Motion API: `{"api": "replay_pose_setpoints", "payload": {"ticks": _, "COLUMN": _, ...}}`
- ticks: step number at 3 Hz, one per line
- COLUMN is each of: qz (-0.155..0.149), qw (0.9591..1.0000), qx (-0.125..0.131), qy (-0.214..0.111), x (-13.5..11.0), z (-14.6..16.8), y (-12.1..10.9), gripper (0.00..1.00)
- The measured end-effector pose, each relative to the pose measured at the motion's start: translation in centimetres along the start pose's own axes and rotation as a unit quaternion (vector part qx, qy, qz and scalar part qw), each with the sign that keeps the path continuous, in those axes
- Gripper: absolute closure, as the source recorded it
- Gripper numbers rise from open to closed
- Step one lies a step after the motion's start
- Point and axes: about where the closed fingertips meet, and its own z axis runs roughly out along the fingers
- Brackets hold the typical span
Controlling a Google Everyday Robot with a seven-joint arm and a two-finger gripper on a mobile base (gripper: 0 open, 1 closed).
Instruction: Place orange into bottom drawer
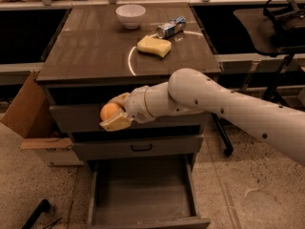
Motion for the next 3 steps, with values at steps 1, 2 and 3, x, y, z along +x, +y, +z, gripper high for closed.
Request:
{"api": "replay_pose_setpoints", "payload": {"ticks": 1, "qz": -0.007, "qw": 0.9999, "qx": -0.004, "qy": 0.010, "x": -0.2, "z": 0.7, "y": 0.0, "gripper": 1.00}}
{"api": "replay_pose_setpoints", "payload": {"ticks": 2, "qz": 0.006, "qw": 0.9999, "qx": -0.010, "qy": 0.005, "x": 2.1, "z": 2.3, "y": 1.1, "gripper": 1.00}}
{"api": "replay_pose_setpoints", "payload": {"ticks": 3, "qz": 0.049, "qw": 0.9986, "qx": -0.013, "qy": -0.017, "x": 6.5, "z": 4.4, "y": 3.0, "gripper": 1.00}}
